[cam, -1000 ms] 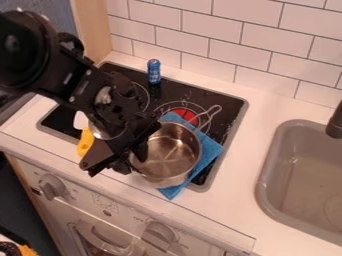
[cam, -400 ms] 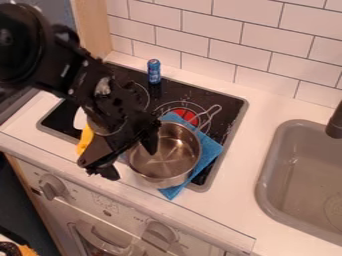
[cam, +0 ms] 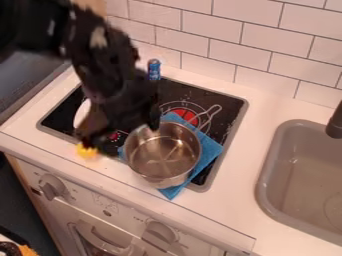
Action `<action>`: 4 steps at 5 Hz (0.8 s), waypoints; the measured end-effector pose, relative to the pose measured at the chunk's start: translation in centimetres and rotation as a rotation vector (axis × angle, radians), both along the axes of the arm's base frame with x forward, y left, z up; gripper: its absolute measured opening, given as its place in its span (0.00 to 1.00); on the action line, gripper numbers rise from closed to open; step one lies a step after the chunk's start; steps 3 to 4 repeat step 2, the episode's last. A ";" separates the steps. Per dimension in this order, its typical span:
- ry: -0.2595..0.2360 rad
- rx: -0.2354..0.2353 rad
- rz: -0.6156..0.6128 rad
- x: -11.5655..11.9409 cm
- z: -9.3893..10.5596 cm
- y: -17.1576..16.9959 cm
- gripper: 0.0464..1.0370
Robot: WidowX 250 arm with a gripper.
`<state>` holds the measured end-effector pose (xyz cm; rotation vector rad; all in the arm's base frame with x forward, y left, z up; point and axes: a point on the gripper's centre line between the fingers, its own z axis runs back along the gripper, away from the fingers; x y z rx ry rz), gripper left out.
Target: Put the silver pot on the blue cloth
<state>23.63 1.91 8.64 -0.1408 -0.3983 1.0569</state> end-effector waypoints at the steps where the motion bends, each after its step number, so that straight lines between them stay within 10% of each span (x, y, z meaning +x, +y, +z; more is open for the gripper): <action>1: 0.018 -0.088 -0.048 0.3 2.1 -1.0 0.96; 4: -0.005 -0.094 -0.076 1.2 3.5 -1.6 0.96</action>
